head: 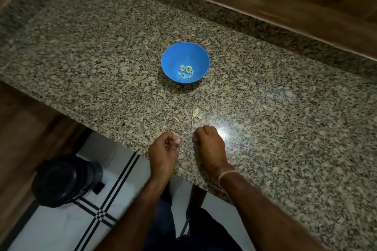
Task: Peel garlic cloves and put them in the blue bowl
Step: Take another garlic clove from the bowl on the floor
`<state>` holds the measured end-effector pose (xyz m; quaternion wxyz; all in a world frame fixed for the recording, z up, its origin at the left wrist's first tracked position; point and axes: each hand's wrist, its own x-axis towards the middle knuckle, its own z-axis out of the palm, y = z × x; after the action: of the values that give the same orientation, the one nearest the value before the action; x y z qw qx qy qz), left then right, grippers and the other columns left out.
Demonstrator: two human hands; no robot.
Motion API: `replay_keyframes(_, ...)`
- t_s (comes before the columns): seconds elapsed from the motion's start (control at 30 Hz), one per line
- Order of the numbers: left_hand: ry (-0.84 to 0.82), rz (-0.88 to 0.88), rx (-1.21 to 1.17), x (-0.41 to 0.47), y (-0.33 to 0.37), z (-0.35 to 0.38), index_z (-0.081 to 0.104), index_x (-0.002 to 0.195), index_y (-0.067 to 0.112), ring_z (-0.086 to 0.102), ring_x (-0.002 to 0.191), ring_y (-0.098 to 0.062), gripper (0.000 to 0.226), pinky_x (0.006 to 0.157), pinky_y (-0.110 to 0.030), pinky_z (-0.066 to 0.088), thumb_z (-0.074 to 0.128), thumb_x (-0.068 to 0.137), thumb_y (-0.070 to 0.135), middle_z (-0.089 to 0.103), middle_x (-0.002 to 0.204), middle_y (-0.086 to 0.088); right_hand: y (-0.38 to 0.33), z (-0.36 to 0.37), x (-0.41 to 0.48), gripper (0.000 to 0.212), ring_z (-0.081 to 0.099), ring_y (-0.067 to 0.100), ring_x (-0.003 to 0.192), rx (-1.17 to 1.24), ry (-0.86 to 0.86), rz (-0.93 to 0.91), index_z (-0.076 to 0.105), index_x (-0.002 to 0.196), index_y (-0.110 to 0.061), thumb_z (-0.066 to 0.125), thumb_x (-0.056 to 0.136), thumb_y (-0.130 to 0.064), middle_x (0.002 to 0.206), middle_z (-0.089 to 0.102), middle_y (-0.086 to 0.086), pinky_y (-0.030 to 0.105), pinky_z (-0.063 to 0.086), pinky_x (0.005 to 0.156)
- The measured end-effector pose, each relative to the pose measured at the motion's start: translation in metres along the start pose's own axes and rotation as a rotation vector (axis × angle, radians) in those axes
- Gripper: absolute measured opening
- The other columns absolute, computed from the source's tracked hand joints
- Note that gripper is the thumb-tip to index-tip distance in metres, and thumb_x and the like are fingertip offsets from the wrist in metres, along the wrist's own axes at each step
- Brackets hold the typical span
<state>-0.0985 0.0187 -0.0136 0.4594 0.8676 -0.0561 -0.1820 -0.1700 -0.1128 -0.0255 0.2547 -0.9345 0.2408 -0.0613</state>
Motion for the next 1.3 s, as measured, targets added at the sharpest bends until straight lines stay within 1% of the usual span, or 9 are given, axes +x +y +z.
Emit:
replay_keyframes(0.1, 0.021, -0.033, -0.073, -0.001, -0.006, -0.013, 0.071, 0.089, 0.017, 0.069, 0.079, -0.009, 0.007, 0.066, -0.023, 0.058, 0.072, 0.094, 0.014, 0.073, 0.085, 0.008, -0.021, 0.005, -0.006, 0.025, 0.058, 0.007, 0.07, 0.576, -0.093, 0.365, 0.06, 0.077, -0.018, 0.056, 0.095, -0.001, 0.077, 0.065, -0.003, 0.023, 0.046, 0.061)
replay_keyframes(0.2, 0.081, -0.03, -0.121, 0.0, -0.017, -0.039, 0.071, 0.09, 0.019, 0.066, 0.077, -0.001, 0.008, 0.063, -0.009, 0.048, 0.07, 0.096, 0.013, 0.073, 0.085, 0.01, -0.069, 0.01, -0.005, 0.029, 0.047, 0.018, 0.052, 1.142, -0.194, 0.664, 0.061, 0.077, -0.014, 0.056, 0.106, -0.013, 0.064, 0.055, 0.008, 0.028, 0.038, 0.053)
replay_keyframes(0.27, 0.135, -0.054, -0.17, 0.0, -0.027, -0.065, 0.07, 0.089, 0.02, 0.065, 0.074, 0.001, 0.009, 0.062, -0.008, 0.045, 0.07, 0.096, 0.013, 0.073, 0.083, 0.009, -0.102, 0.02, 0.0, 0.03, 0.044, 0.017, 0.049, 1.262, -0.296, 0.706, 0.059, 0.077, -0.011, 0.056, 0.107, -0.012, 0.059, 0.053, 0.007, 0.028, 0.039, 0.054)
replay_keyframes(0.4, 0.295, -0.111, -0.248, 0.0, -0.076, -0.141, 0.068, 0.083, 0.026, 0.065, 0.075, -0.005, 0.016, 0.068, -0.023, 0.05, 0.071, 0.096, 0.017, 0.071, 0.079, 0.009, -0.183, 0.068, 0.012, 0.025, 0.048, 0.018, 0.06, 1.394, -0.483, 0.65, 0.063, 0.074, -0.011, 0.062, 0.097, -0.001, 0.067, 0.055, 0.009, 0.037, 0.046, 0.076)
replay_keyframes(0.47, 0.383, -0.15, -0.297, -0.003, -0.115, -0.189, 0.066, 0.08, 0.028, 0.066, 0.074, -0.009, 0.021, 0.07, -0.032, 0.052, 0.071, 0.095, 0.015, 0.07, 0.076, 0.01, -0.236, 0.099, 0.014, 0.028, 0.048, 0.013, 0.056, 1.364, -0.528, 0.681, 0.061, 0.081, -0.01, 0.053, 0.102, 0.007, 0.068, 0.053, 0.006, 0.026, 0.047, 0.063)
replay_keyframes(0.57, 0.504, -0.213, -0.328, -0.015, -0.171, -0.263, 0.065, 0.079, 0.027, 0.061, 0.069, -0.001, 0.024, 0.069, -0.029, 0.048, 0.071, 0.095, 0.01, 0.067, 0.074, 0.008, -0.313, 0.143, 0.0, 0.029, 0.05, 0.009, 0.051, 1.327, -0.628, 0.684, 0.058, 0.084, -0.009, 0.046, 0.106, 0.005, 0.068, 0.052, 0.004, 0.018, 0.046, 0.051)
replay_keyframes(0.73, 0.636, -0.307, -0.319, -0.039, -0.258, -0.362, 0.069, 0.084, 0.02, 0.063, 0.074, 0.005, 0.015, 0.071, -0.009, 0.045, 0.071, 0.094, 0.01, 0.071, 0.079, 0.009, -0.414, 0.222, -0.032, 0.032, 0.048, 0.012, 0.058, 1.307, -0.774, 0.745, 0.055, 0.079, -0.009, 0.044, 0.105, 0.006, 0.07, 0.053, 0.006, 0.016, 0.049, 0.051)
replay_keyframes(1.03, 0.76, -0.471, -0.373, -0.032, -0.366, -0.447, 0.07, 0.084, 0.014, 0.065, 0.079, 0.002, 0.013, 0.07, -0.002, 0.042, 0.071, 0.094, 0.006, 0.072, 0.083, 0.005, -0.506, 0.345, -0.05, 0.028, 0.047, 0.012, 0.062, 1.11, -0.92, 0.809, 0.059, 0.083, -0.007, 0.046, 0.105, 0.004, 0.07, 0.054, 0.007, 0.016, 0.05, 0.049)
replay_keyframes(1.3, 0.644, -0.74, -0.442, 0.013, -0.477, -0.433, 0.068, 0.076, 0.016, 0.066, 0.076, -0.02, 0.018, 0.071, -0.034, 0.05, 0.071, 0.095, 0.017, 0.07, 0.074, 0.0, -0.49, 0.459, -0.036, 0.027, 0.054, 0.01, 0.048, 0.92, -0.949, 0.939, 0.057, 0.081, -0.005, 0.048, 0.105, 0.003, 0.065, 0.054, 0.008, 0.019, 0.048, 0.047)
